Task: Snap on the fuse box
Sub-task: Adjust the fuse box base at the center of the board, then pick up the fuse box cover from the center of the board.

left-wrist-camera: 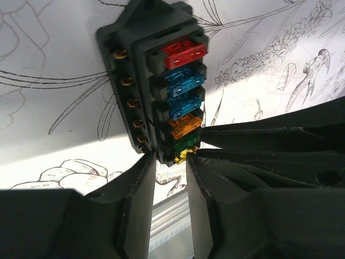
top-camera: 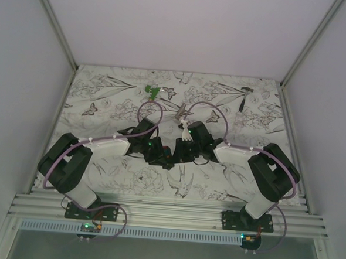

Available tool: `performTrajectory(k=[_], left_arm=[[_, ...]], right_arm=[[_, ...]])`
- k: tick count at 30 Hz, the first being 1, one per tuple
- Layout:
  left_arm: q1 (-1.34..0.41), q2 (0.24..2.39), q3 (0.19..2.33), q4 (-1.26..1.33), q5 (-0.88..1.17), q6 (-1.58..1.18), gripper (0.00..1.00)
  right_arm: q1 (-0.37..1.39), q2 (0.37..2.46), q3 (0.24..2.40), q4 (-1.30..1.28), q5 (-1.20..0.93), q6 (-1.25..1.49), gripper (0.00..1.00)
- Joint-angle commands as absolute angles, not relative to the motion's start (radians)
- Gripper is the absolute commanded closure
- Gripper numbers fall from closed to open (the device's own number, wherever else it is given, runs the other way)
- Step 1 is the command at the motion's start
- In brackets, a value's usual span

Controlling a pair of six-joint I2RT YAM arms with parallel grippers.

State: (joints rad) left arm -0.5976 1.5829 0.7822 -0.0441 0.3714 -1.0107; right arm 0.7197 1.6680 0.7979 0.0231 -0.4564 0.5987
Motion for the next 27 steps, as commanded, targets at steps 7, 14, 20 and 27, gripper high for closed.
performTrajectory(k=[7,14,20,27], left_arm=[[-0.655,1.573,0.783,-0.081,0.309,-1.035,0.59],[-0.656,1.627,0.833,-0.079,0.315,-1.022,0.54],[-0.646,1.614,0.827,-0.081,0.310,-1.014,0.52],[-0.618,1.500,0.792,-0.113,0.286,-0.981,0.39]], right_arm=[[0.691,1.578,0.991,-0.248,-0.058,0.371,0.53],[0.467,1.485,1.019,-0.411,0.274,0.312,0.23],[0.294,1.594,1.083,-0.402,0.343,0.279,0.15],[0.167,1.740,1.184,-0.364,0.325,0.263,0.15]])
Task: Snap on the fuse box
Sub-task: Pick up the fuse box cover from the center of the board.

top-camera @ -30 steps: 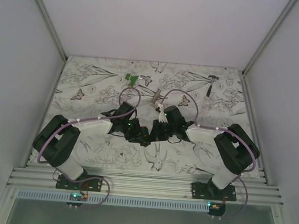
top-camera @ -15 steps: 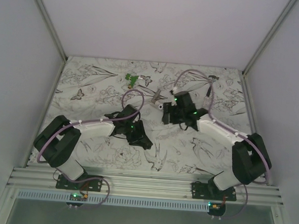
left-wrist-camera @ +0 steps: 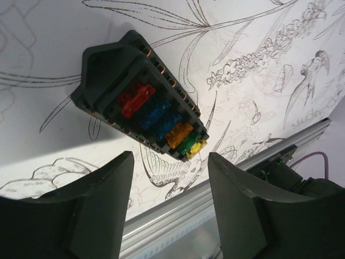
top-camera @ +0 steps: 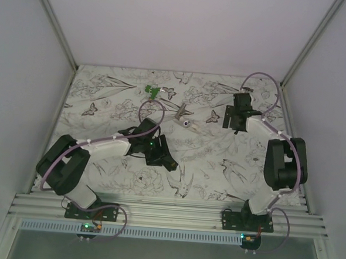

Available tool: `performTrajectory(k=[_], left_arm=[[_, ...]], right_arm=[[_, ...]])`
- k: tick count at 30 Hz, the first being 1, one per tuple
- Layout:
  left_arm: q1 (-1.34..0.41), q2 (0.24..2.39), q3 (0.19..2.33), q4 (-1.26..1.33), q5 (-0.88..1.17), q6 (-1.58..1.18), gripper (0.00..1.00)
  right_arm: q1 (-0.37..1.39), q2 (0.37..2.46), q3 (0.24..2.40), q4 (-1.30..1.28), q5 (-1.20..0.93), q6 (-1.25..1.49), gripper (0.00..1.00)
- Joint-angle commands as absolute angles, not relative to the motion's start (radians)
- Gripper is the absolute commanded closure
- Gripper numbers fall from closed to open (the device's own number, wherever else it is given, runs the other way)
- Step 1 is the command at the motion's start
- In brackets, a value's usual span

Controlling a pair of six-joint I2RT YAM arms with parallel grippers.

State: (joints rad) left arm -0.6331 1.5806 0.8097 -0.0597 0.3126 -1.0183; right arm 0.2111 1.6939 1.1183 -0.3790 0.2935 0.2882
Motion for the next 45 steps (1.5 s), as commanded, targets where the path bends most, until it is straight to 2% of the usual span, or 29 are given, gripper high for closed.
performTrajectory(k=[1,6,9,14,20,25,29,39,45], left_arm=[[-0.614,1.480,0.789,-0.125,0.279,-0.971,0.37],[-0.568,1.388,0.776,-0.215,0.226,-0.910,0.22],[-0.523,1.340,0.767,-0.266,0.201,-0.868,0.17],[-0.455,1.282,0.739,-0.306,0.198,-0.838,0.14],[-0.401,1.242,0.733,-0.334,0.203,-0.797,0.12],[-0.364,1.226,0.739,-0.368,0.196,-0.741,0.09],[-0.341,1.231,0.747,-0.406,0.125,-0.679,0.03],[-0.300,1.247,0.717,-0.410,0.008,-0.636,0.00],[-0.286,1.240,0.685,-0.396,0.011,-0.638,0.00]], right_arm=[[0.153,1.756,1.197,-0.359,0.318,0.262,0.15],[0.107,1.846,1.273,-0.340,0.261,0.227,0.22],[0.097,1.894,1.317,-0.342,0.220,0.222,0.25],[0.091,1.947,1.353,-0.356,0.211,0.221,0.31],[0.084,1.968,1.358,-0.370,0.196,0.223,0.46],[0.086,1.914,1.318,-0.374,0.167,0.221,0.56],[0.107,1.826,1.249,-0.384,0.145,0.224,0.60],[0.394,1.483,1.067,-0.454,0.115,0.199,0.61],[0.610,1.426,1.061,-0.457,0.077,0.218,0.61]])
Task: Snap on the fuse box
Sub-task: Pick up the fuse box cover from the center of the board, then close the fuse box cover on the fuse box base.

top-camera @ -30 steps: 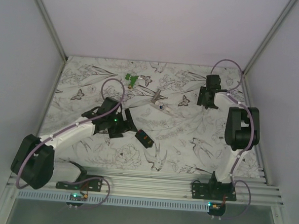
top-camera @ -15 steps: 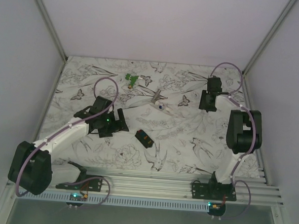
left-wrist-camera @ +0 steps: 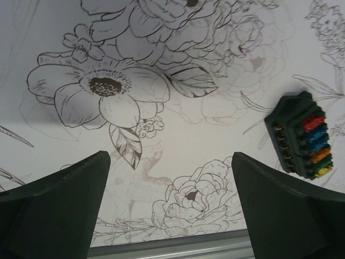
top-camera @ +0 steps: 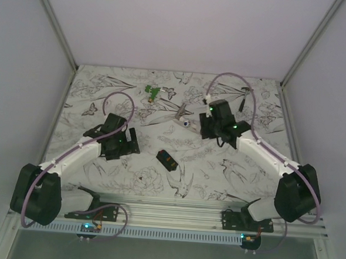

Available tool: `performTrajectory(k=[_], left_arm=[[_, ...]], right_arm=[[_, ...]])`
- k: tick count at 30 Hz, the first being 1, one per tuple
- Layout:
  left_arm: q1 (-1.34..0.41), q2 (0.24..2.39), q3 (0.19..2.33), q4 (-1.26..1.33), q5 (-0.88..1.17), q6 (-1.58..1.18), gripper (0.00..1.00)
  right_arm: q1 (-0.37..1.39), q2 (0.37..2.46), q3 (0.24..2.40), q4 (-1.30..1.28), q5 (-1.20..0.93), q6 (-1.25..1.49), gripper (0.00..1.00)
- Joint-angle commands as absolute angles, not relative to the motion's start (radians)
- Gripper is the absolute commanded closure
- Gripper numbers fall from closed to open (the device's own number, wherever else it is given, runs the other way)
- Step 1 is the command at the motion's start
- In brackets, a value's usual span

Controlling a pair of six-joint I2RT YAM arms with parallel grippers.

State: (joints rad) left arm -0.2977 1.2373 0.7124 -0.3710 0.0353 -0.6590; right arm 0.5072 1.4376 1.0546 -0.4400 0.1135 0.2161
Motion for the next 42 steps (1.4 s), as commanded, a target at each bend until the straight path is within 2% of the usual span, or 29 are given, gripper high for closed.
performTrajectory(k=[1,7,14,29,42], left_arm=[[-0.284,1.238,0.681,-0.398,0.009,-0.639,0.00],[-0.239,1.222,0.653,-0.394,0.050,-0.659,0.00],[-0.109,1.297,0.607,-0.350,0.214,-0.697,0.00],[-0.086,1.194,0.577,-0.333,0.247,-0.701,0.00],[-0.085,1.204,0.577,-0.320,0.263,-0.698,0.01]], right_arm=[[0.644,1.432,1.068,-0.456,0.074,0.222,0.61],[0.812,1.513,1.133,-0.444,0.068,0.228,0.61],[0.919,1.647,1.217,-0.442,0.054,0.232,0.61],[0.978,1.762,1.247,-0.439,0.075,0.253,0.62],[0.989,1.769,1.242,-0.456,0.081,0.237,0.62]])
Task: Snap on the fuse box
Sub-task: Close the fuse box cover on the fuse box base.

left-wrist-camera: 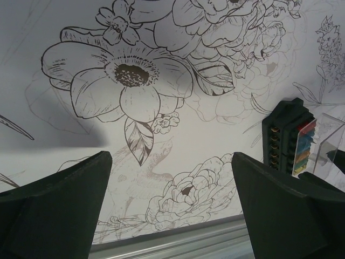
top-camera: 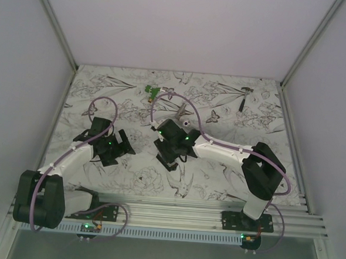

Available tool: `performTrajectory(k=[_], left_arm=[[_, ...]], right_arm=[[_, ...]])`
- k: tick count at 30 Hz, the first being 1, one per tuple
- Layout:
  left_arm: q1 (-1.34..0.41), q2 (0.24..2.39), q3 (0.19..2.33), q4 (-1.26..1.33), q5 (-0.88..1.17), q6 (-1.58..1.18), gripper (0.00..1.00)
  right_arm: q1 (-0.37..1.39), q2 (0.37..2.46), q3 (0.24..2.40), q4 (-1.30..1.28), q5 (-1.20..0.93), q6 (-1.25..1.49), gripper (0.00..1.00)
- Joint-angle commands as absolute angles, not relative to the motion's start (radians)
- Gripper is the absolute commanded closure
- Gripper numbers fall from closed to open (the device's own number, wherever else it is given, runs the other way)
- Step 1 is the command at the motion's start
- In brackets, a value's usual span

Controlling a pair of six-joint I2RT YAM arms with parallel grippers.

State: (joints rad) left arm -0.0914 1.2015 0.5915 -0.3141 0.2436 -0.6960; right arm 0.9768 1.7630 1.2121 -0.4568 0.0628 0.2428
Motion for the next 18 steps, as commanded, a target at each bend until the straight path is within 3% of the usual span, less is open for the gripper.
performTrajectory(k=[1,18], left_arm=[[-0.086,1.205,0.577,-0.320,0.263,-0.698,0.00],[-0.086,1.209,0.575,-0.311,0.270,-0.698,0.00]], right_arm=[[0.989,1.770,1.240,-0.457,0.079,0.236,0.62],[0.989,1.774,1.198,-0.453,0.073,0.200,0.61]])
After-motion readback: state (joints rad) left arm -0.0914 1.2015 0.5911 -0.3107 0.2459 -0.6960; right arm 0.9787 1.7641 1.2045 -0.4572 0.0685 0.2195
